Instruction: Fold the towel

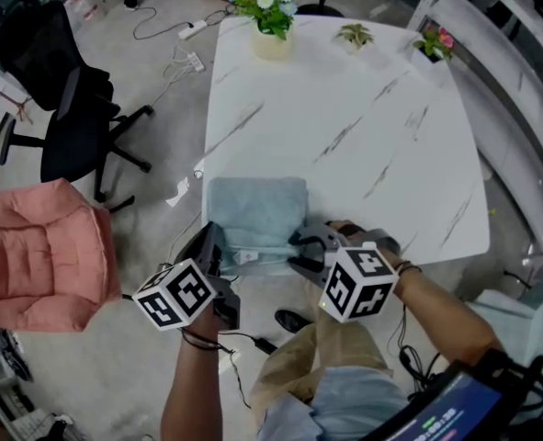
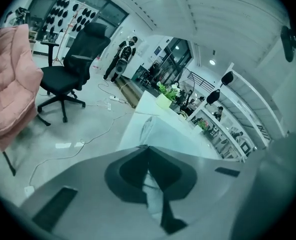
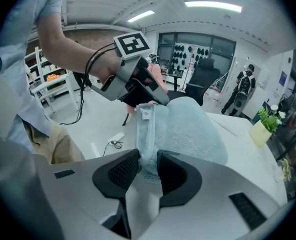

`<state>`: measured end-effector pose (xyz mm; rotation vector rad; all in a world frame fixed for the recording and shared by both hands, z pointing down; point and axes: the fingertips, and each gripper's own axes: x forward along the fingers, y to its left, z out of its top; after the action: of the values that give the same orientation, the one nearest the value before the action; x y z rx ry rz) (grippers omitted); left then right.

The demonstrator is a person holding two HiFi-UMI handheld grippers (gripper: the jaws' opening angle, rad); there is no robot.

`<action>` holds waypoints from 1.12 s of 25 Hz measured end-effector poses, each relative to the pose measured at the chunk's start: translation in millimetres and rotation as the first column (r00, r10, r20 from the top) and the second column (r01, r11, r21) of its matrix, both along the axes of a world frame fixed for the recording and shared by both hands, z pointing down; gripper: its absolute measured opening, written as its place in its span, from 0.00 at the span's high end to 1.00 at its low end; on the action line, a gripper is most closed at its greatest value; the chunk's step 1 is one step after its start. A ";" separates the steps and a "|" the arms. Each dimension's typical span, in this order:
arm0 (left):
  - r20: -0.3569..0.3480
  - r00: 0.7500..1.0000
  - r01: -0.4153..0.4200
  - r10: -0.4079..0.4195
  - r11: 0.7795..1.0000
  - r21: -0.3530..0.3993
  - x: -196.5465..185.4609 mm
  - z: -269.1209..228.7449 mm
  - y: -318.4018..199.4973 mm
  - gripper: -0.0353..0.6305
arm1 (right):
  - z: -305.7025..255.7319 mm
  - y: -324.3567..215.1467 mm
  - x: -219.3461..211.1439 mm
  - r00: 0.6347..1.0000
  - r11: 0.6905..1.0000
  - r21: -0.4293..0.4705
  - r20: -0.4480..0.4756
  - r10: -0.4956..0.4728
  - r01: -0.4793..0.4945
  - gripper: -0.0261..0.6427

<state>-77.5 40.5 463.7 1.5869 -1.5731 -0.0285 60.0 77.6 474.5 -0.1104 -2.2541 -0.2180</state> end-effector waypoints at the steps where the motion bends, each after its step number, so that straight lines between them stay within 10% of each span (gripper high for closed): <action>1: 0.001 1.000 0.001 -0.001 1.000 0.001 0.2 -1.9 1.1 0.94 | -1.0 1.0 0.0 1.000 1.000 -0.007 0.004 -0.005 0.005 0.76; 6: -0.013 0.998 0.054 -0.054 0.998 0.030 -5.0 -15.4 24.3 0.93 | -32.1 8.0 4.4 0.993 0.991 -0.134 0.109 0.043 -0.029 0.61; 14: 0.013 0.985 0.165 -0.170 0.970 0.177 -22.6 -95.7 60.5 0.93 | -94.3 -14.3 29.3 0.929 0.956 -0.207 0.266 0.259 -0.207 0.62; 20: 0.284 0.922 0.135 -0.265 0.904 0.406 -18.5 -237.3 70.7 0.93 | -220.9 -48.6 30.7 0.748 0.904 -0.173 0.513 0.421 -0.391 0.72; 28: 0.487 0.785 0.022 -0.384 0.802 0.597 18.9 -353.1 84.0 0.94 | -338.3 -31.8 12.8 0.545 0.865 -0.051 0.758 0.359 -0.499 0.93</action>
<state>-58.6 124.5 110.6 1.9793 -2.4099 -0.1533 72.9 45.7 136.2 0.7857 -2.9786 -0.2091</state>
